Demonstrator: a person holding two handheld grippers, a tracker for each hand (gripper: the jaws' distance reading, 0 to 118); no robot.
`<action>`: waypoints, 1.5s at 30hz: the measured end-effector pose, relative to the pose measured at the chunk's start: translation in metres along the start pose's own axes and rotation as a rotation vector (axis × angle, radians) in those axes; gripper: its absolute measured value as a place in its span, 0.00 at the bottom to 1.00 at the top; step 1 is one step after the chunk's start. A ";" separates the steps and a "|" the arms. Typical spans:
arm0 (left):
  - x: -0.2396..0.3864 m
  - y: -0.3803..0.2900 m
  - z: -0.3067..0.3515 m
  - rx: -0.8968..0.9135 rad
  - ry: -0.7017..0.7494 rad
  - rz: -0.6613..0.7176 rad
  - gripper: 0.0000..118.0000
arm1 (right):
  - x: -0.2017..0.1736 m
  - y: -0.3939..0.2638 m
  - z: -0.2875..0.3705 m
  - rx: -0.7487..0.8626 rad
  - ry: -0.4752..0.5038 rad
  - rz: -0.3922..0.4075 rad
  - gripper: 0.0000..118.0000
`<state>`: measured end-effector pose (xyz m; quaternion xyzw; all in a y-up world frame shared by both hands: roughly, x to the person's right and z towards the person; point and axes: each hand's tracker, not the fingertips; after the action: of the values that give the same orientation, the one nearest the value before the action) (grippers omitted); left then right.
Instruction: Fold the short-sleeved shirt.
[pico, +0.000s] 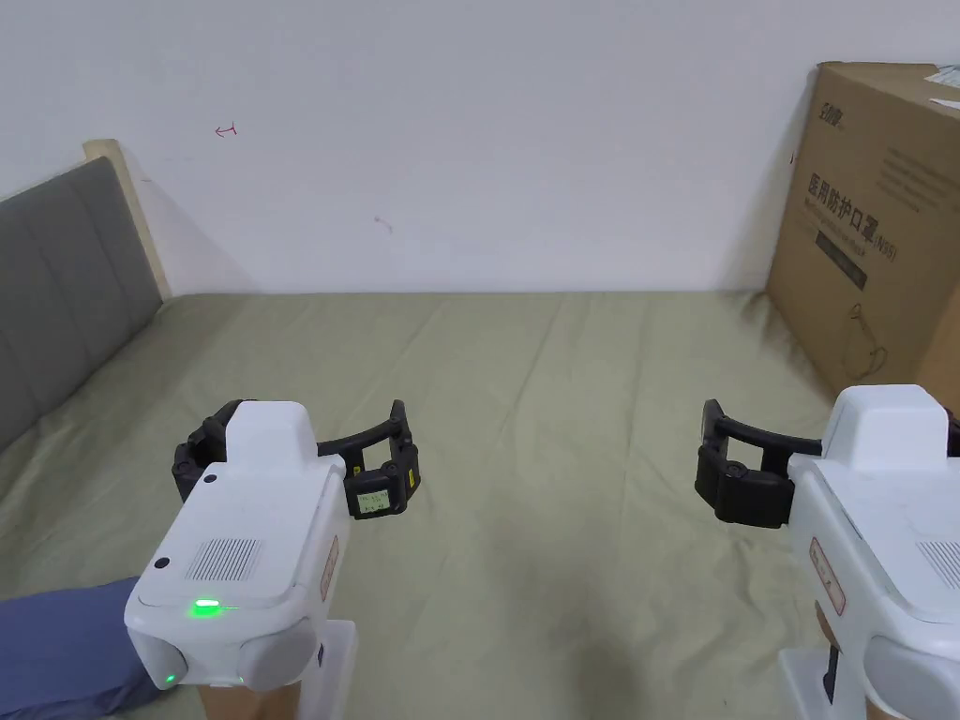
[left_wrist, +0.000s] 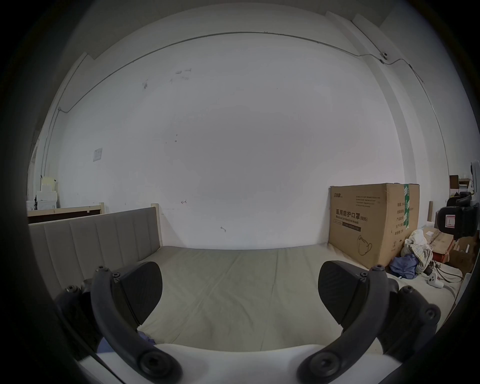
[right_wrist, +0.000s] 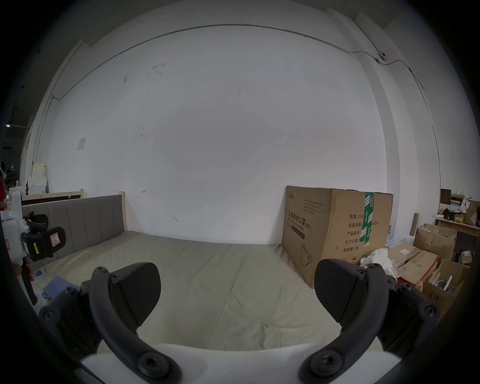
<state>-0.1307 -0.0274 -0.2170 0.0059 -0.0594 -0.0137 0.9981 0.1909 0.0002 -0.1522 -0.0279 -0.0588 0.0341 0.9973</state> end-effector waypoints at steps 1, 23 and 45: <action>-0.001 0.000 0.000 0.000 0.000 0.004 1.00 | 0.000 0.000 0.000 -0.001 -0.001 0.000 0.99; -0.004 0.003 0.001 0.011 0.008 0.020 1.00 | -0.001 0.002 0.001 0.006 0.003 0.002 0.99; -0.007 0.002 0.001 0.011 0.014 0.017 1.00 | -0.002 0.002 0.003 0.010 0.003 0.008 0.99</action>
<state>-0.1379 -0.0255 -0.2165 0.0111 -0.0525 -0.0047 0.9985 0.1885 0.0026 -0.1493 -0.0234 -0.0568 0.0382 0.9974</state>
